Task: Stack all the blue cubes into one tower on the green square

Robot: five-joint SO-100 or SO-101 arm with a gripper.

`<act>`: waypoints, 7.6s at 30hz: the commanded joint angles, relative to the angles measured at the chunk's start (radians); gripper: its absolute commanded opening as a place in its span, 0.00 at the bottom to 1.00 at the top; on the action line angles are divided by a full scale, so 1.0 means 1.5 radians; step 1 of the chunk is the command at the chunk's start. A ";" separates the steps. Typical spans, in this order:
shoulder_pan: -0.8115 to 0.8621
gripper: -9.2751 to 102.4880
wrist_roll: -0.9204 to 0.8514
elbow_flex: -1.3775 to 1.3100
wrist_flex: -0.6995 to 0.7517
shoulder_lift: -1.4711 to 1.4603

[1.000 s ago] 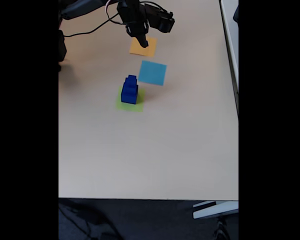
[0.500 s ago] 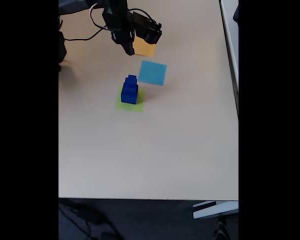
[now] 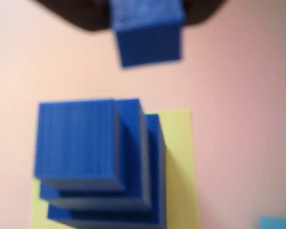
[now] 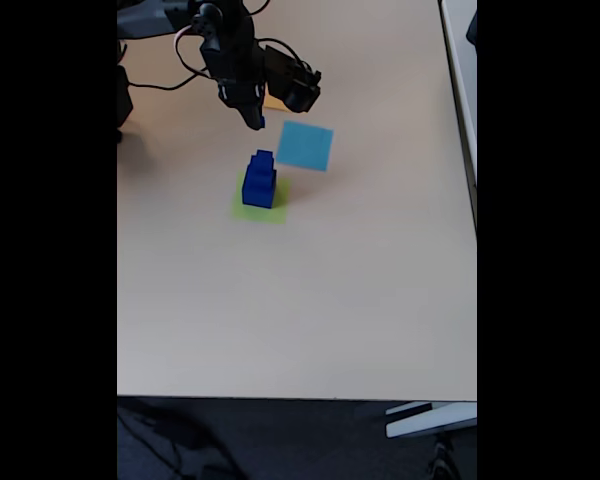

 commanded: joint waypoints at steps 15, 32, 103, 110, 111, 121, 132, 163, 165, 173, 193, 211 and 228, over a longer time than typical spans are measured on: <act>0.027 0.08 0.000 -0.115 -0.010 -0.093; 0.048 0.08 -0.002 -0.124 -0.005 -0.114; 0.036 0.08 0.008 -0.087 -0.005 -0.127; 0.035 0.11 0.002 -0.088 -0.007 -0.128; 0.034 0.11 0.001 -0.088 -0.007 -0.128; 0.033 0.15 -0.005 -0.088 -0.011 -0.132; 0.032 0.17 -0.009 -0.088 -0.011 -0.133; 0.019 0.28 -0.097 -0.149 0.010 0.006; 0.011 0.28 -0.115 -0.180 0.018 0.047; -0.082 0.28 -0.130 -0.127 0.029 0.256; -0.161 0.08 -0.199 0.698 -0.314 0.791; -0.217 0.08 -0.578 1.190 -0.660 1.147; -0.180 0.08 -0.755 1.439 -0.672 1.320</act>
